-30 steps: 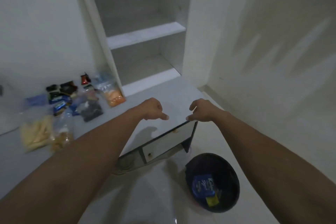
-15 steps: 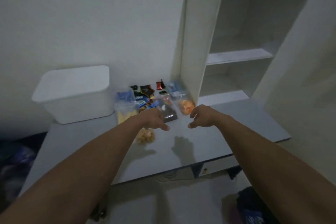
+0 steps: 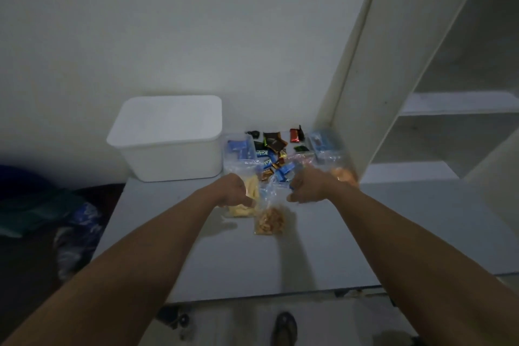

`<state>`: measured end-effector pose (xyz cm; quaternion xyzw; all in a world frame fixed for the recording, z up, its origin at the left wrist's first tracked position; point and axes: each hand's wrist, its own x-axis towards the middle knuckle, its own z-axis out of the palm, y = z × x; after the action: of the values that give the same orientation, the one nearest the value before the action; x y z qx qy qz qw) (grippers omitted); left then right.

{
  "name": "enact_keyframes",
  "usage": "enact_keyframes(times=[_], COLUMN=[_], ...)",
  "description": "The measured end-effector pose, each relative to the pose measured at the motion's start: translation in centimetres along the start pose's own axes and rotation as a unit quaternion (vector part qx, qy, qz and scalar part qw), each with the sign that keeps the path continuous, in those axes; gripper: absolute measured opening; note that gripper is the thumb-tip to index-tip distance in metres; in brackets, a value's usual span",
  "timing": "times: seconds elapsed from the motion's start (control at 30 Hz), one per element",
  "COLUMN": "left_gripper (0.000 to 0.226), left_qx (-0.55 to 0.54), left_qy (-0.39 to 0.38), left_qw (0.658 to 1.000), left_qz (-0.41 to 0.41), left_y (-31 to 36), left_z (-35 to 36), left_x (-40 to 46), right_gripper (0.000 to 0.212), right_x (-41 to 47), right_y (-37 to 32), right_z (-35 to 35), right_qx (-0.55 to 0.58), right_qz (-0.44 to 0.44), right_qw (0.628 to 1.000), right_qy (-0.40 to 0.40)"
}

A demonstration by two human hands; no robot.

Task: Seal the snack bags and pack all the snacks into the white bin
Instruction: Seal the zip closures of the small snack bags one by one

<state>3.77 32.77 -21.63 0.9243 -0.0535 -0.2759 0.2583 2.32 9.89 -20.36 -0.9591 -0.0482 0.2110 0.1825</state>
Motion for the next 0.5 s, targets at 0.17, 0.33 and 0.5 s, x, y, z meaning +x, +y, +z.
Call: enact_keyframes(times=[0.17,0.33,0.5], left_gripper=[0.039,0.039,0.050], left_qx=[0.002,-0.030,-0.078], left_qy=[0.052,0.069,0.115], left_qw=[0.998,0.994,0.982], left_qz=[-0.032,-0.081,-0.131], left_y=[-1.6,-2.6,-3.5], left_z=[-1.5,-2.4,-2.2], left_x=[4.1,7.8,11.2], right_gripper=[0.037,0.028,0.024], right_x=[6.0,11.5,15.7], right_y=[-0.5,-0.5,0.2], right_z=[-0.3,-0.5,0.3], right_qx=[0.018,0.036,0.062], right_qz=[-0.027,-0.044,-0.039], right_qw=[0.999,0.998,0.997], right_qy=[-0.002,-0.028,-0.029])
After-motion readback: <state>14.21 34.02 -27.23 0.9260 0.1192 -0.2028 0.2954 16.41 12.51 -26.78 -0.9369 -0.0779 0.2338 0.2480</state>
